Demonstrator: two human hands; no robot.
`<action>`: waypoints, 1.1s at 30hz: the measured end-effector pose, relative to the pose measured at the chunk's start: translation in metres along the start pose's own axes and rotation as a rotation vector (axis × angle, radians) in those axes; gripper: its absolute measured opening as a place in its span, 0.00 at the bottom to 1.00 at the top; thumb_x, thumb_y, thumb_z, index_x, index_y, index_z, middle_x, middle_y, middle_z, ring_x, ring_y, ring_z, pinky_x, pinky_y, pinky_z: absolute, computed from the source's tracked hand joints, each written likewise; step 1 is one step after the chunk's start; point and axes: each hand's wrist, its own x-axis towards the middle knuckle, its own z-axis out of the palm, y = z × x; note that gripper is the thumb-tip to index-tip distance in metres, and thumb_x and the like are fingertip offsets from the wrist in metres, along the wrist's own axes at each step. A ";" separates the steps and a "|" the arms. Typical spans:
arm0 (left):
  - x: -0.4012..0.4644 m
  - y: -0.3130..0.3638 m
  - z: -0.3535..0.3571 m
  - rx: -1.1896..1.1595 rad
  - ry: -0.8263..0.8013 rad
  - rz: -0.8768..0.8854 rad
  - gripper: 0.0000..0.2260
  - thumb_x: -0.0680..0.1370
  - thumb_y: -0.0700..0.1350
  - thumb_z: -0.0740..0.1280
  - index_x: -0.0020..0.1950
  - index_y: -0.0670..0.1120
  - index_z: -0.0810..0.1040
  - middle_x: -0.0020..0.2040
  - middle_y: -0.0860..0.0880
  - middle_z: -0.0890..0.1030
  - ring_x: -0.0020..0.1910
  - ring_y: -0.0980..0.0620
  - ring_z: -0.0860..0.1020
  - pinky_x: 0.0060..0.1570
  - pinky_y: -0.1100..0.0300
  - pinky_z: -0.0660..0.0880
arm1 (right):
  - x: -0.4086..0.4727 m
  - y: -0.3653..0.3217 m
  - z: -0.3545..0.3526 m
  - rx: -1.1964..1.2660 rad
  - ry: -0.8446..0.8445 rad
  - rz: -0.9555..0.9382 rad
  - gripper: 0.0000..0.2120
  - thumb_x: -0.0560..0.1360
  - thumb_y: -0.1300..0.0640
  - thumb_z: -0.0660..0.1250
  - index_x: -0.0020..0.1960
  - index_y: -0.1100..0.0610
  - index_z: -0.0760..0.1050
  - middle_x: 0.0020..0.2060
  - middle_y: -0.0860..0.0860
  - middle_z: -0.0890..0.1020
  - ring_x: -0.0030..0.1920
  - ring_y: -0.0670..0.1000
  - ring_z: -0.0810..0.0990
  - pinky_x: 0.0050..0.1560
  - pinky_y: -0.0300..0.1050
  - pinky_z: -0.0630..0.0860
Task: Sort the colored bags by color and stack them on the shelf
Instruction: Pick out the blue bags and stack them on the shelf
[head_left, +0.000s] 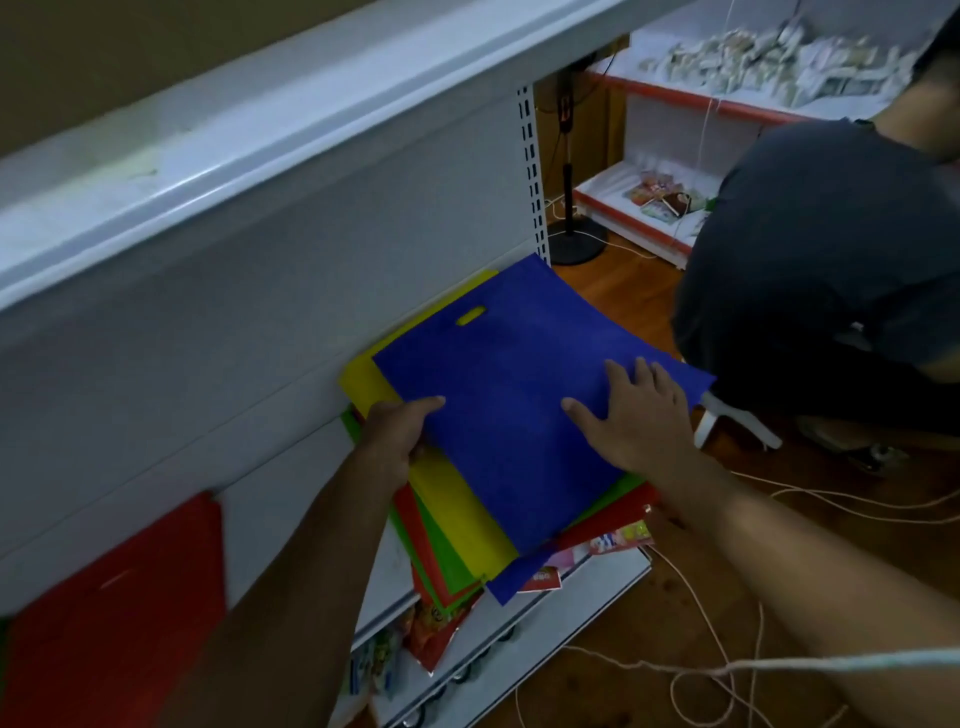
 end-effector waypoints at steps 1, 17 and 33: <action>0.001 0.000 0.001 -0.023 -0.015 -0.021 0.07 0.74 0.44 0.72 0.48 0.42 0.80 0.51 0.43 0.83 0.41 0.45 0.80 0.30 0.58 0.72 | 0.002 0.002 0.002 -0.007 -0.022 0.005 0.41 0.74 0.28 0.50 0.78 0.52 0.51 0.77 0.58 0.54 0.77 0.60 0.50 0.75 0.60 0.49; -0.011 -0.002 -0.022 -0.120 0.140 0.079 0.08 0.74 0.39 0.71 0.53 0.44 0.79 0.51 0.44 0.82 0.47 0.44 0.80 0.44 0.50 0.80 | -0.012 -0.012 0.008 -0.065 -0.017 -0.106 0.39 0.74 0.28 0.50 0.77 0.50 0.53 0.77 0.56 0.57 0.77 0.59 0.53 0.75 0.60 0.49; -0.010 -0.015 -0.056 0.142 0.281 0.222 0.04 0.72 0.42 0.73 0.43 0.50 0.80 0.47 0.47 0.83 0.44 0.45 0.81 0.48 0.46 0.81 | -0.035 -0.034 0.014 0.126 0.028 -0.287 0.29 0.78 0.38 0.58 0.73 0.54 0.64 0.70 0.52 0.68 0.68 0.54 0.69 0.65 0.50 0.70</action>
